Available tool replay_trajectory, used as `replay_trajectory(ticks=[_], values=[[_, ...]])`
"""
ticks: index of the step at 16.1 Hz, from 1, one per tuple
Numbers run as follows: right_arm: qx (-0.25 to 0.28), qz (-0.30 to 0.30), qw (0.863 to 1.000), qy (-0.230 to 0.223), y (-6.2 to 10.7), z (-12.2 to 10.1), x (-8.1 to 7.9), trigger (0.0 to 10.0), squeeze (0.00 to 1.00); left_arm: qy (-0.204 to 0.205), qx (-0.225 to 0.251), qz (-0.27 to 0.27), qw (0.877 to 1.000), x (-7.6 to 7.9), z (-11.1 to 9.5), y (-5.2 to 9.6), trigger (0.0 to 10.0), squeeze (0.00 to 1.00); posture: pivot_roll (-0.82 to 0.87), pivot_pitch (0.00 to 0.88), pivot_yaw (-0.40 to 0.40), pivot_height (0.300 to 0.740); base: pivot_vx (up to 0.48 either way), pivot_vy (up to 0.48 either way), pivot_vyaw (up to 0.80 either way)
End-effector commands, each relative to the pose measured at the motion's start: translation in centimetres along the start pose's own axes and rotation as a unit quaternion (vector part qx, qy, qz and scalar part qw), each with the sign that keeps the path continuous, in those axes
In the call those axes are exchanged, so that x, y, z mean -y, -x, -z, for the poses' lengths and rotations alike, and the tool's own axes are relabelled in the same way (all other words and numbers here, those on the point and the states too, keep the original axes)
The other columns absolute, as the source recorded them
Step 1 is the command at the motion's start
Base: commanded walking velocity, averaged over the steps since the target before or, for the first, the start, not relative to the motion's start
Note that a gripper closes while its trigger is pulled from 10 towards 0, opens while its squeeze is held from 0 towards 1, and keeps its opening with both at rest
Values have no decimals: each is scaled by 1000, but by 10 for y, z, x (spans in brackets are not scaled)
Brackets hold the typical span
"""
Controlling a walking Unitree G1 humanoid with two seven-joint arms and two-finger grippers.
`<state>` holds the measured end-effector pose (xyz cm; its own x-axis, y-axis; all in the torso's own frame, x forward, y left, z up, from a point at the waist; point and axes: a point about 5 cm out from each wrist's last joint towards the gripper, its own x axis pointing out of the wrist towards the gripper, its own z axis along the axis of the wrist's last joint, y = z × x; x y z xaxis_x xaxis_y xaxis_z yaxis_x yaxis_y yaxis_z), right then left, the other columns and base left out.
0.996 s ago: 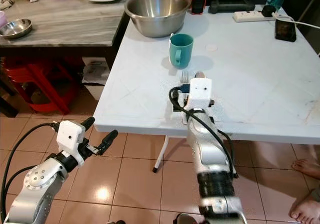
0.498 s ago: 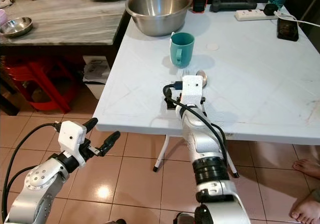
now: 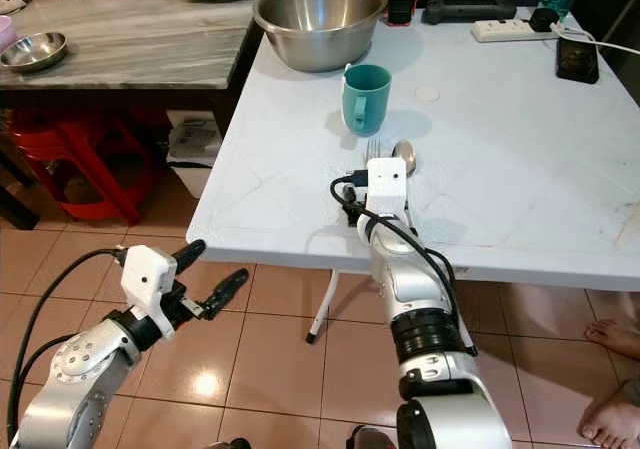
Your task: Setting the table
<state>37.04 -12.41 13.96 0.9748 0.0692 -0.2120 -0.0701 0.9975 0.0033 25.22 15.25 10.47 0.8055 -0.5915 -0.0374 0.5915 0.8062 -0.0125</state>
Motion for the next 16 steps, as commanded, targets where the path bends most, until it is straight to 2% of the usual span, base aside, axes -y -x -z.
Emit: replay_trajectory(ticks=[1, 3, 9, 16], values=[[-11, -3, 1000, 2, -1, 3, -1, 0, 0, -11, 3, 11, 1000, 0, -3, 1, 10000, 0, -141, 175, 55, 740, 0, 0, 0], [-19, 2, 1000, 8, -2, 6, 3, 0, 0, -22, 3, 32, 999, 3, -5, 1, 10000, 0, -142, 174, 60, 740, 0, 0, 0], [-54, 32, 998, 4, -1, 24, 20, 0, 0, -19, 0, 35, 999, 2, -5, 2, 10000, 0, -146, 175, 74, 740, 0, 0, 0], [-57, 30, 998, -10, 0, 28, 18, 0, 0, -18, 2, 40, 999, 2, -6, 0, 10000, 0, -147, 173, 78, 740, 0, 0, 0]])
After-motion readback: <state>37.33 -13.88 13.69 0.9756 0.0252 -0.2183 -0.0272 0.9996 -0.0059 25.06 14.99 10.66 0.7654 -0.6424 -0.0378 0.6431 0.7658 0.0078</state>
